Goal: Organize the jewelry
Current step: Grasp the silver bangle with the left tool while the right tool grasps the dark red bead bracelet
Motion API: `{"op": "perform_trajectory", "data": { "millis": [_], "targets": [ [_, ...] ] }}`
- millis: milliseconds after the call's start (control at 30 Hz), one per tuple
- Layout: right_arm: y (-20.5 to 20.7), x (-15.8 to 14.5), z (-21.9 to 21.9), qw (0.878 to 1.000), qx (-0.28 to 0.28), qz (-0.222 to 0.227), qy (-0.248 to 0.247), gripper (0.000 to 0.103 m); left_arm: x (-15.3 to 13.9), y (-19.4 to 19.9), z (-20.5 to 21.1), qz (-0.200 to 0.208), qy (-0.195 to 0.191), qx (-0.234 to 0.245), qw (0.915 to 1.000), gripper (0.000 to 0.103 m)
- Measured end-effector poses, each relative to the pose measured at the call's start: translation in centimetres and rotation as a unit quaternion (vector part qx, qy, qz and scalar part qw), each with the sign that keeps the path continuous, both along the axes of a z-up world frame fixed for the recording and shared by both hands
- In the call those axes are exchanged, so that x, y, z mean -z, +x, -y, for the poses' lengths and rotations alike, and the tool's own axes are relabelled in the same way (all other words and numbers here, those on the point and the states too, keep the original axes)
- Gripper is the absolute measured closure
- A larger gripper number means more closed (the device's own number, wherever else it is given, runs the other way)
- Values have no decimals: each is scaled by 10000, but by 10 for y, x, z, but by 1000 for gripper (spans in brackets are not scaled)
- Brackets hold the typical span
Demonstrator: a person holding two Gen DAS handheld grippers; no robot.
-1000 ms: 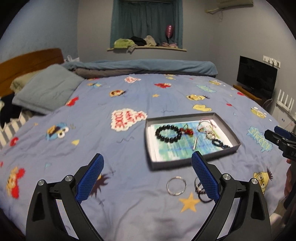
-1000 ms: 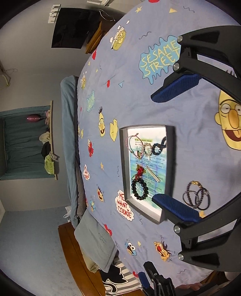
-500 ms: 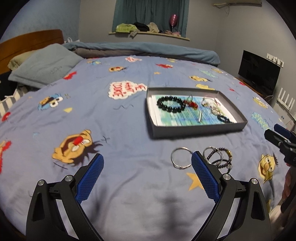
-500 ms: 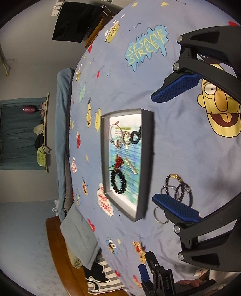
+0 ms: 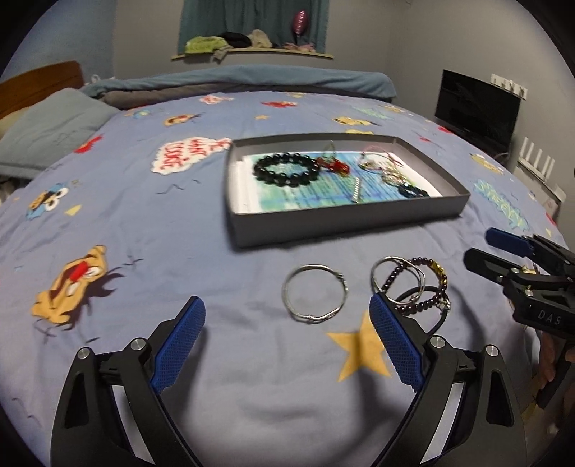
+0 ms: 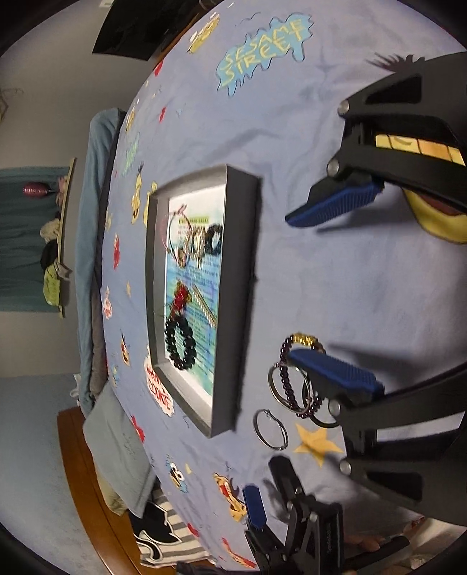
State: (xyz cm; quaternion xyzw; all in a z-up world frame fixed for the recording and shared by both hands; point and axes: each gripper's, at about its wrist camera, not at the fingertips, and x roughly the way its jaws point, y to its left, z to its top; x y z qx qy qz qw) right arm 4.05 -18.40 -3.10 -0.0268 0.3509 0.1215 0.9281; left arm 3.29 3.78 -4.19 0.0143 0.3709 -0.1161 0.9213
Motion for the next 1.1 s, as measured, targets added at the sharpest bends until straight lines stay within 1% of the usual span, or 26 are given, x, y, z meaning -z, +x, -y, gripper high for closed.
{"op": "perform_trajectory", "data": {
  "millis": [33,100,167,200,233,267,333,400,600,733,867,933,1000,1100],
  "targets": [
    [1,1,-3,10000,-47,-16,-15,38,3,2,4,9,15,92,10000,13],
    [2,2,-8,9999,-167,-22,-23,41,7,5,9,8,66,211,9998,20],
    [3,4,-15,9996,-268,-14,-78,42,13,9,15,-41,174,320,9993,25],
    [3,4,-17,9995,-305,-3,-107,42,16,11,17,-78,245,340,9991,29],
    [3,5,-20,9993,-337,18,-152,42,20,13,18,-110,281,352,9989,30],
    [4,5,-22,9992,-355,16,-178,42,21,15,18,-110,235,372,9990,32],
    [5,7,-24,9990,-411,3,-172,43,22,17,15,-114,141,403,9990,39],
    [6,9,-26,9987,-487,-17,-152,43,21,19,12,-158,93,405,9990,56],
    [5,12,-42,9964,-844,-28,-85,43,18,18,-6,-180,-26,313,9993,56],
    [5,14,-60,9939,-1082,34,-230,43,18,18,-11,-177,-17,274,9995,56],
    [8,20,-78,9913,-1204,38,-537,43,19,18,-11,-182,49,313,9993,56],
    [11,25,-82,9907,-1234,-52,-580,47,20,18,-12,-198,54,334,9992,56],
    [13,29,-85,9900,-1243,-125,-648,56,21,19,-12,-213,63,356,9991,56],
    [13,29,-87,9905,-1217,-116,-632,56,21,19,-12,-213,63,366,9991,56]
  ]
}}
